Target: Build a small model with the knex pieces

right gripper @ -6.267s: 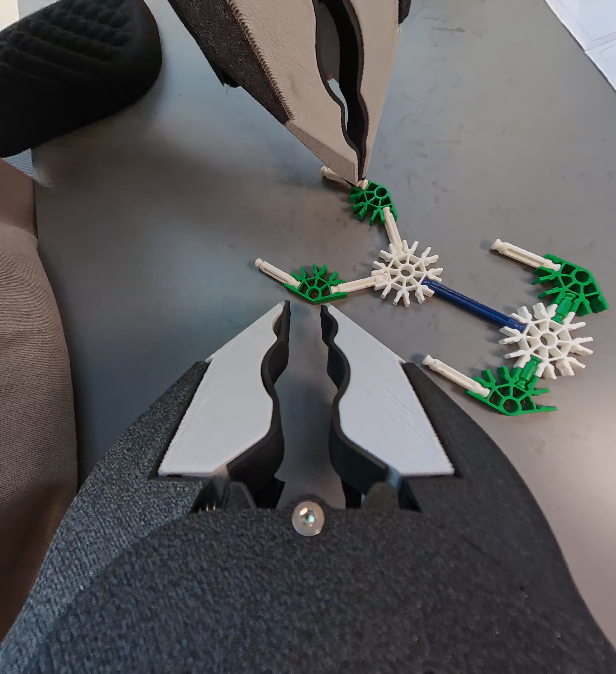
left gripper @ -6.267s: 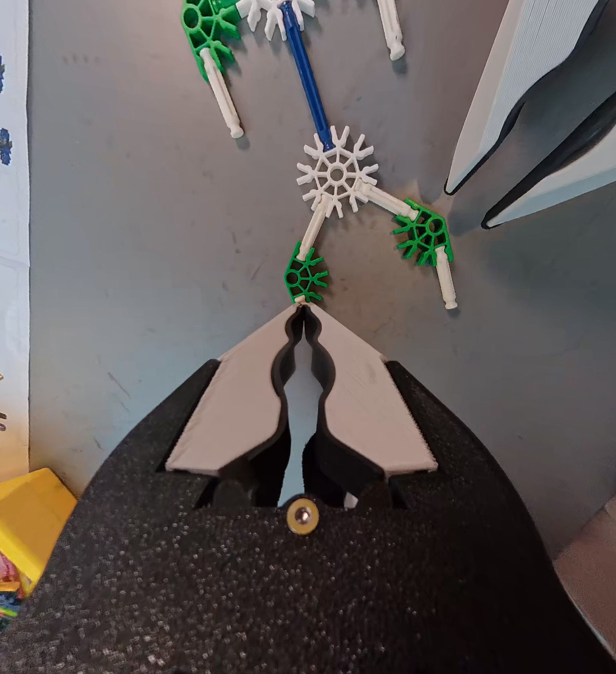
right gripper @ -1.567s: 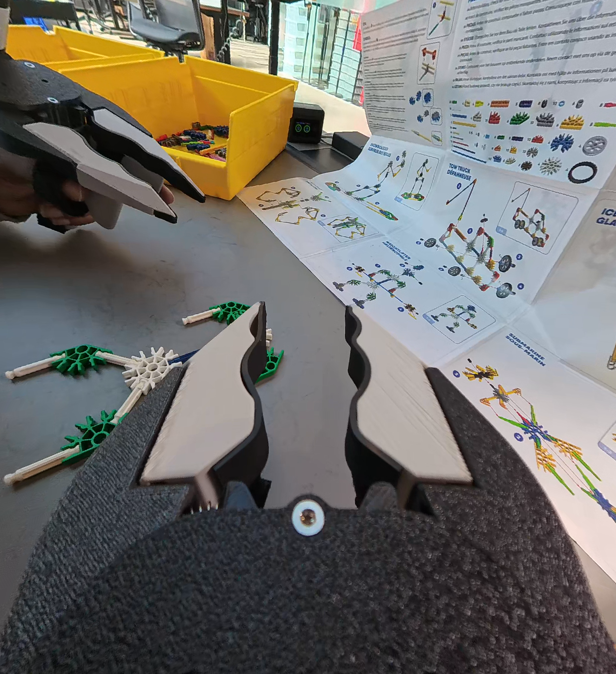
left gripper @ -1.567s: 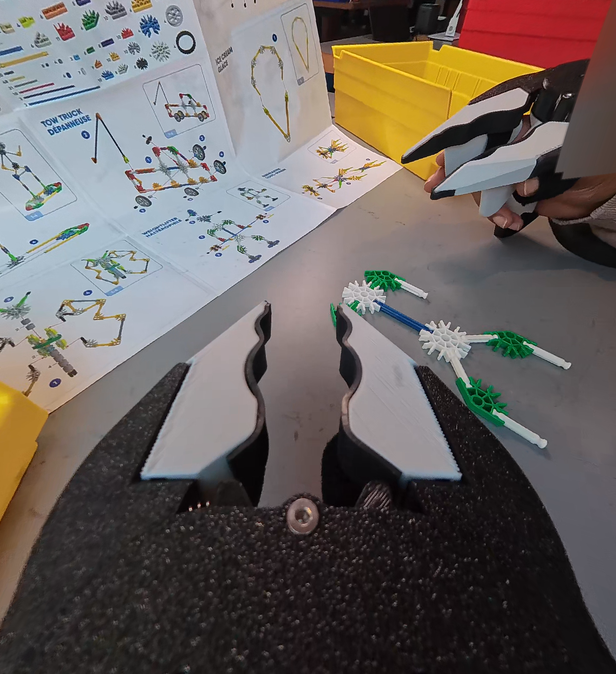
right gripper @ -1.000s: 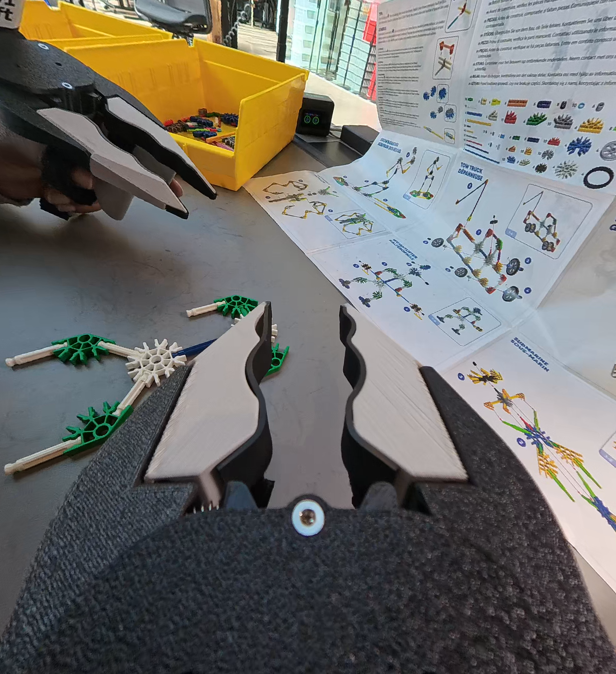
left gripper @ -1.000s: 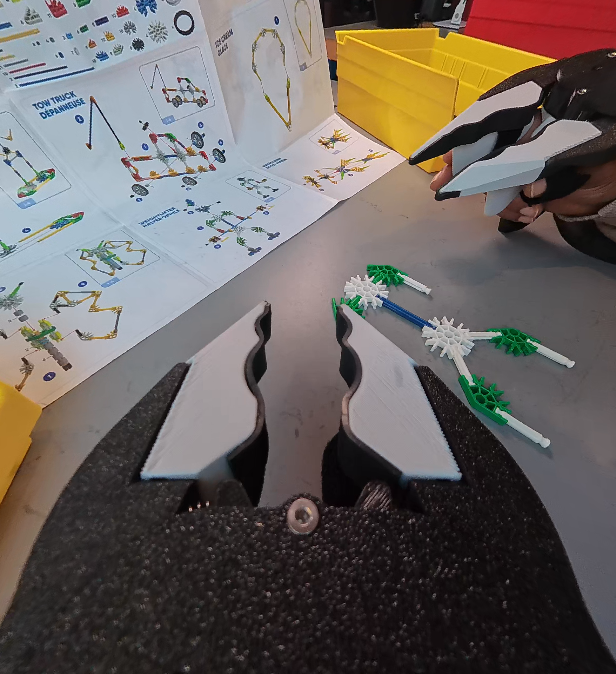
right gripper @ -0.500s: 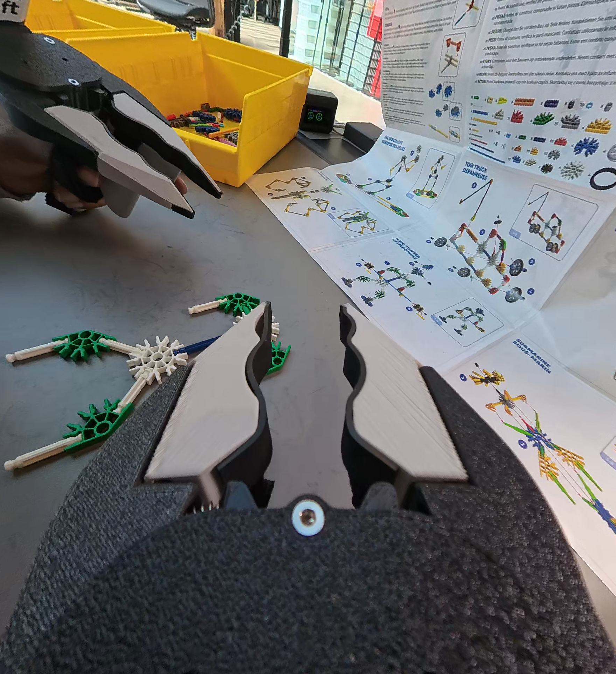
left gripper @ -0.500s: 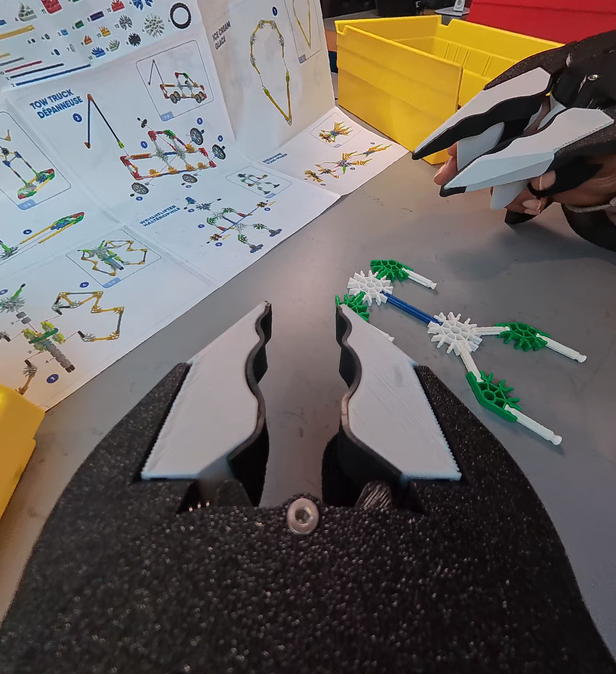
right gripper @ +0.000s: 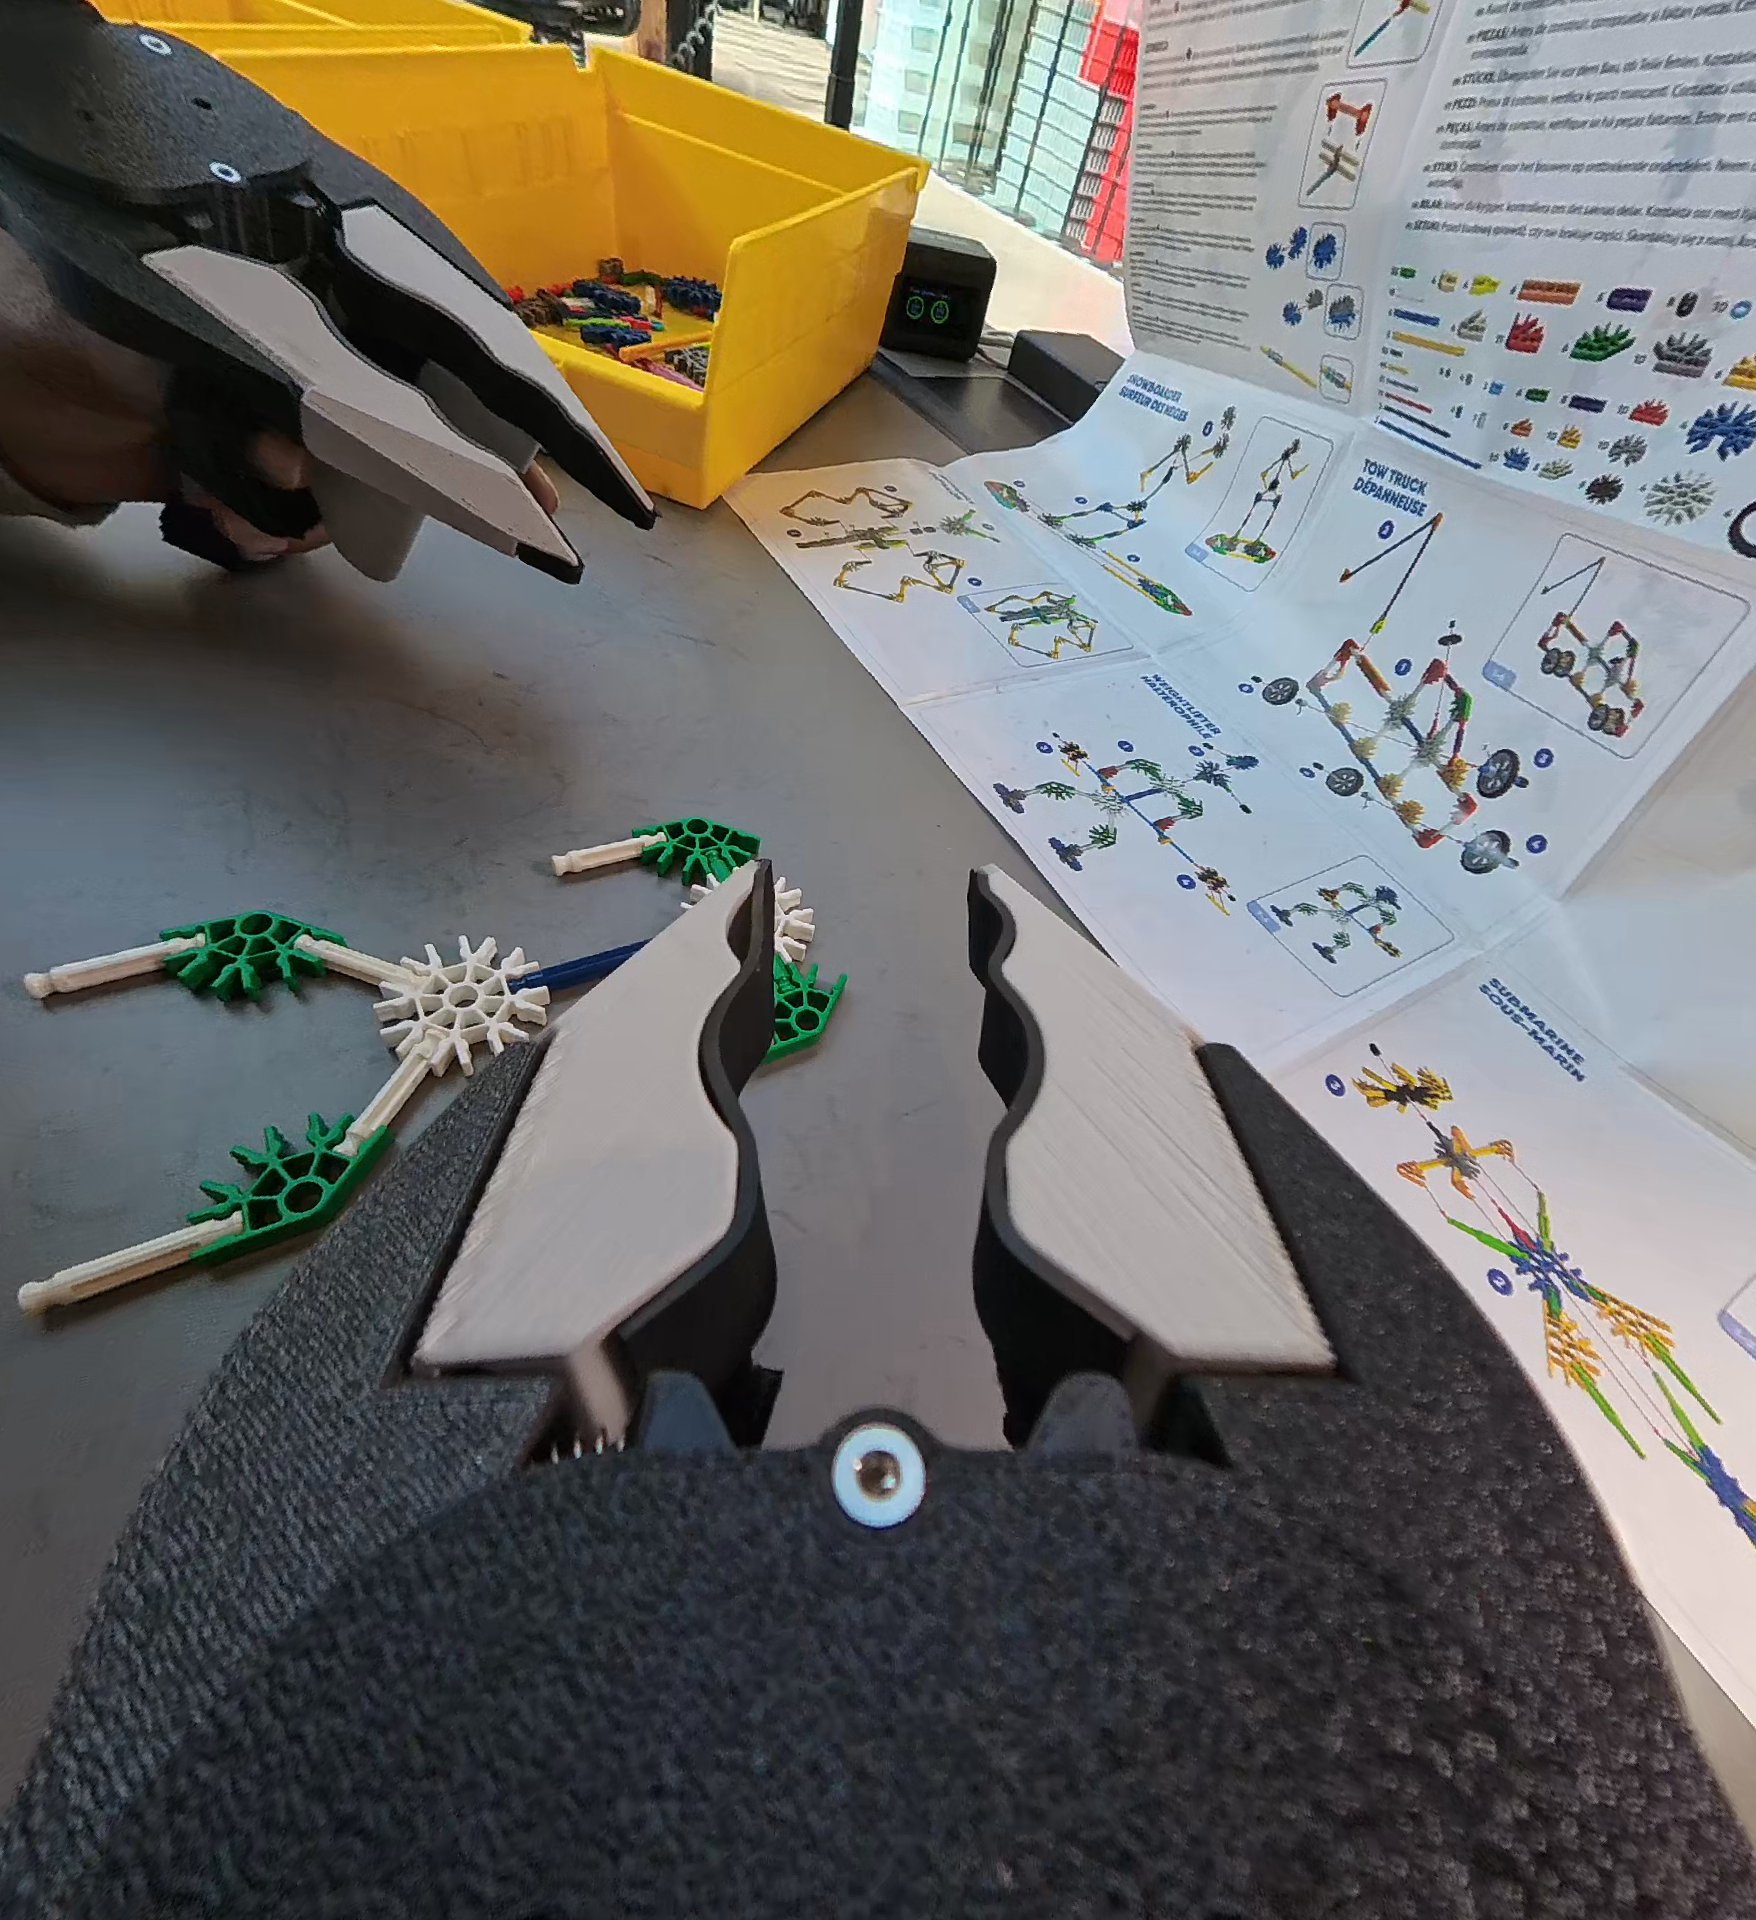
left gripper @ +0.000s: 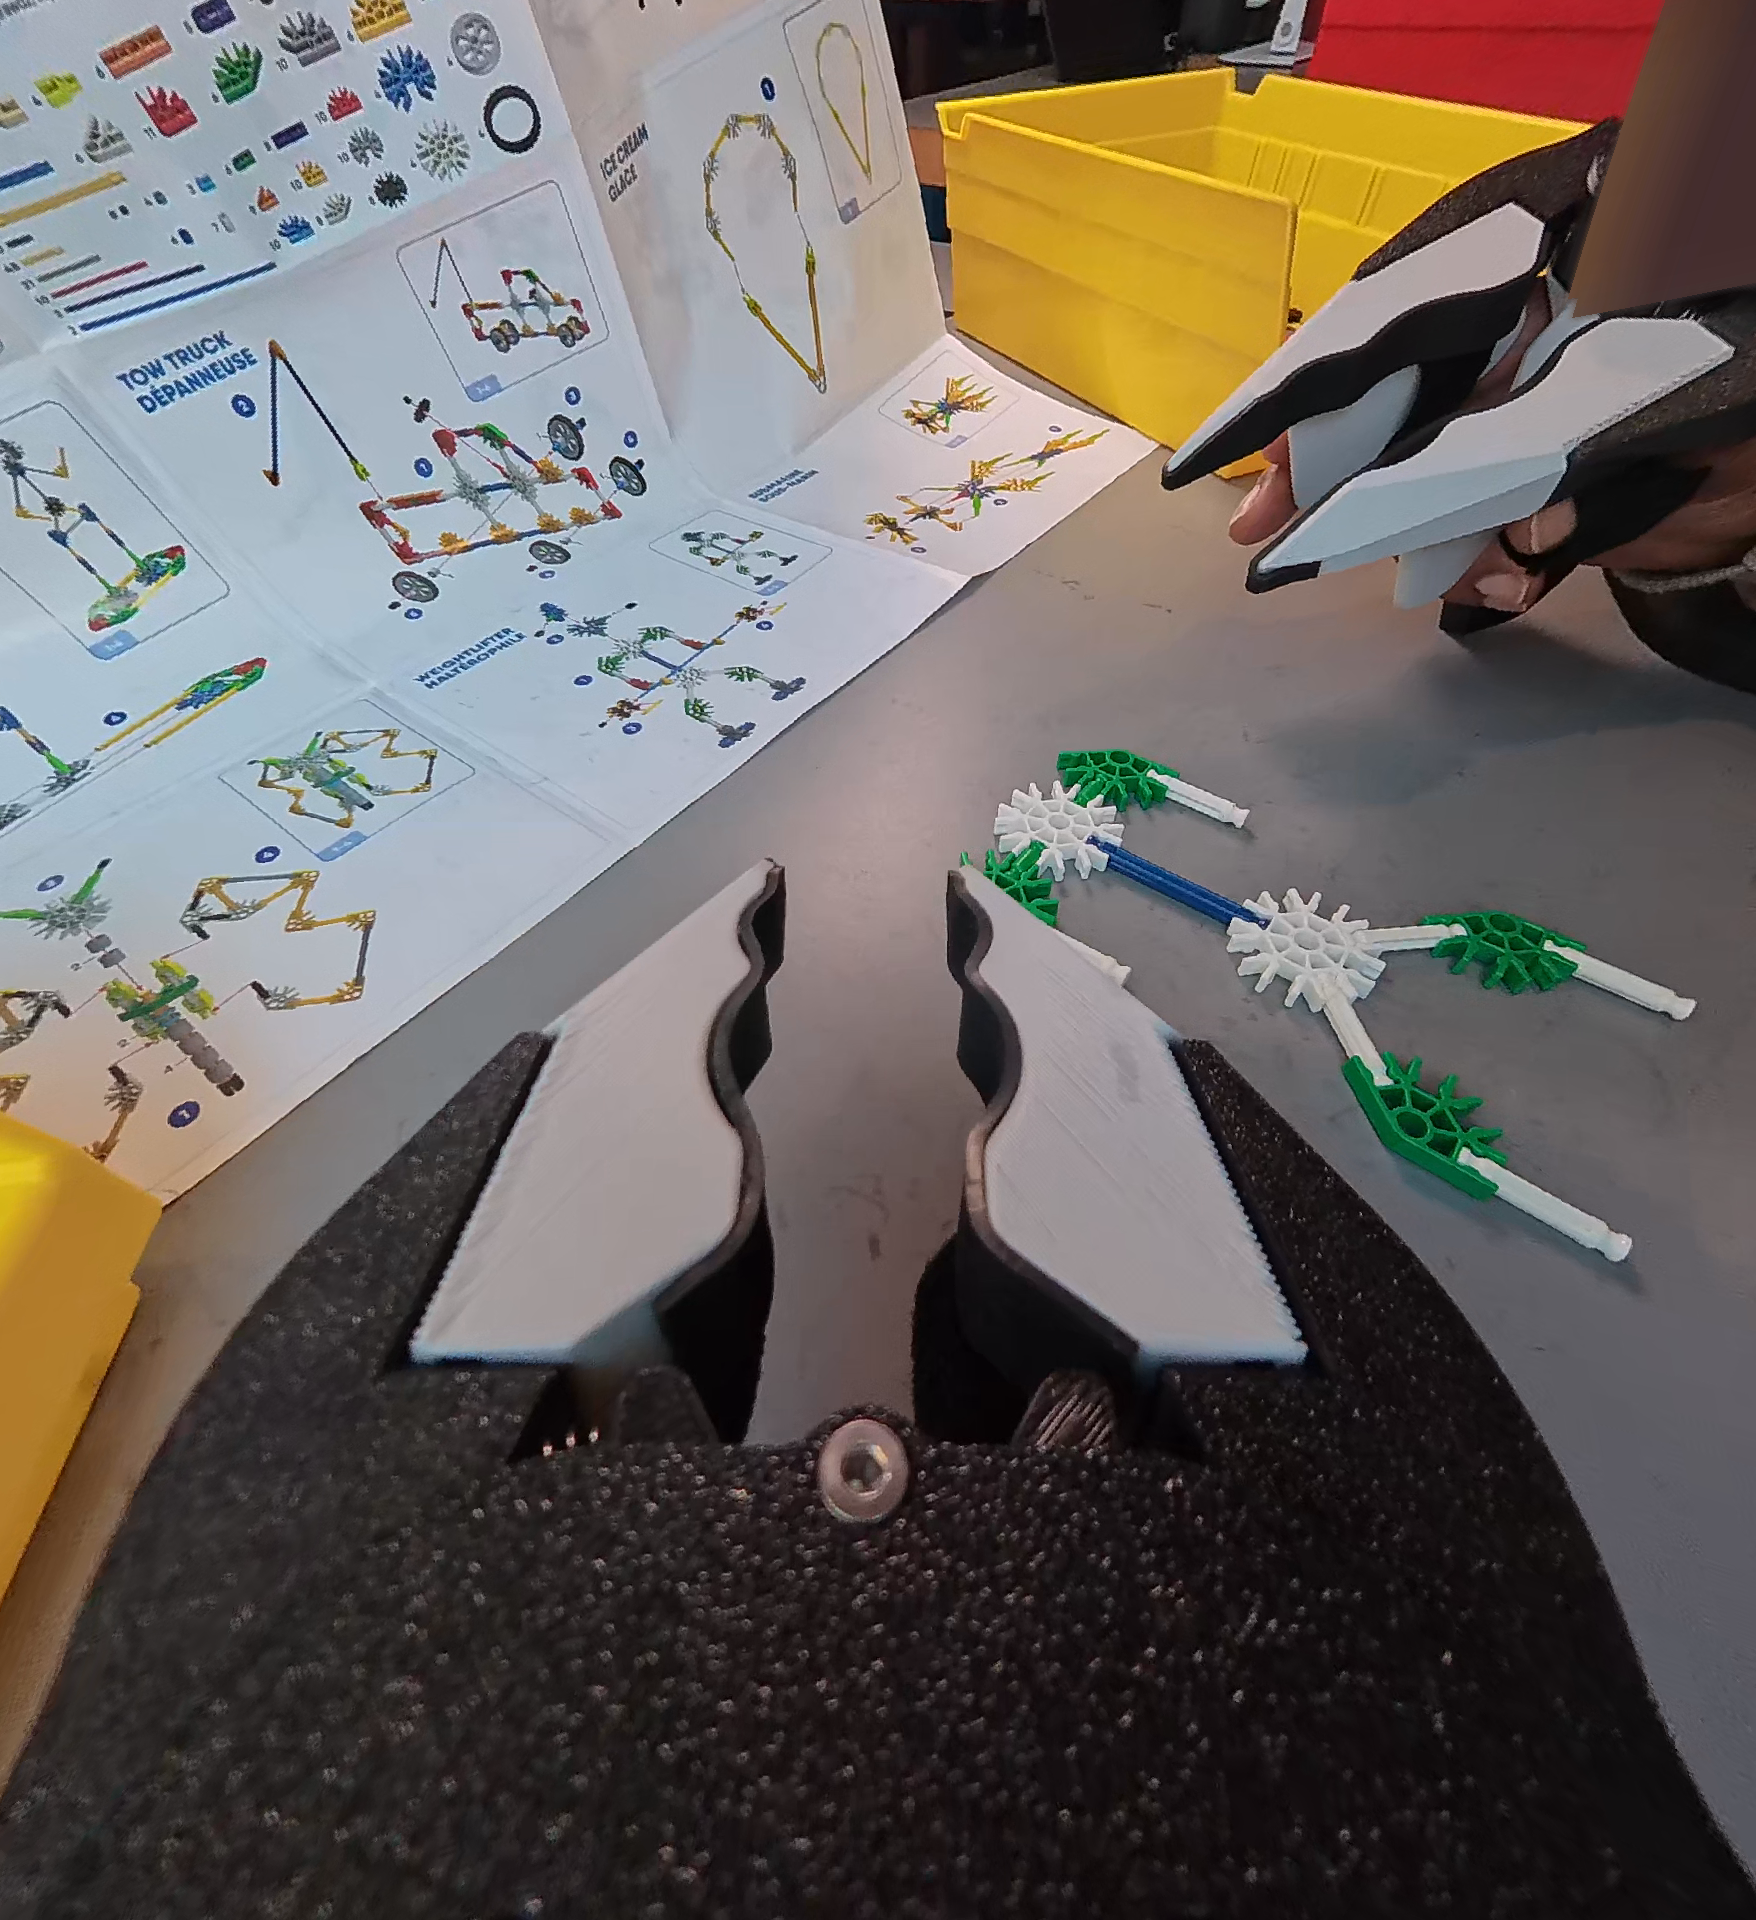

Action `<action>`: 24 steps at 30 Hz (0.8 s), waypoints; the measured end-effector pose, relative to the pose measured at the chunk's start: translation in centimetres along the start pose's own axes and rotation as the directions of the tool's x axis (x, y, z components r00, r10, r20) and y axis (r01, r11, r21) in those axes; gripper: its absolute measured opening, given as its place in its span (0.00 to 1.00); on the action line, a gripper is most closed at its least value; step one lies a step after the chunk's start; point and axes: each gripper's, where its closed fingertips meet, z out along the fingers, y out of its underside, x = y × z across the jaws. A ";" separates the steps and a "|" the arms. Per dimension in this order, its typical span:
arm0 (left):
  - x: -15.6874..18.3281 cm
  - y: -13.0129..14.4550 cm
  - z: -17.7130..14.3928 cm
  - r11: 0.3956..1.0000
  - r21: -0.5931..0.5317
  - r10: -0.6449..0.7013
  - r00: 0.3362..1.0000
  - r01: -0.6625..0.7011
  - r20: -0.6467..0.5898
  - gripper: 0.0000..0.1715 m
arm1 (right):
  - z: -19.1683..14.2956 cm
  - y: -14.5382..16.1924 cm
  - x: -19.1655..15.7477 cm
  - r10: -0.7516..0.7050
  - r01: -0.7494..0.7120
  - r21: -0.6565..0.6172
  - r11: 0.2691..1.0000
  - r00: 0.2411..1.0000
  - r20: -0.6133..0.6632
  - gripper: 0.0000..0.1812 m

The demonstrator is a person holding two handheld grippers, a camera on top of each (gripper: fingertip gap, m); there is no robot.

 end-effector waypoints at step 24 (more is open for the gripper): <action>0.6 -0.7 -0.3 0.998 0.042 0.057 0.998 -0.056 -0.012 0.13 | 0.1 0.2 -0.3 -0.017 0.017 -0.016 1.000 1.000 0.006 0.20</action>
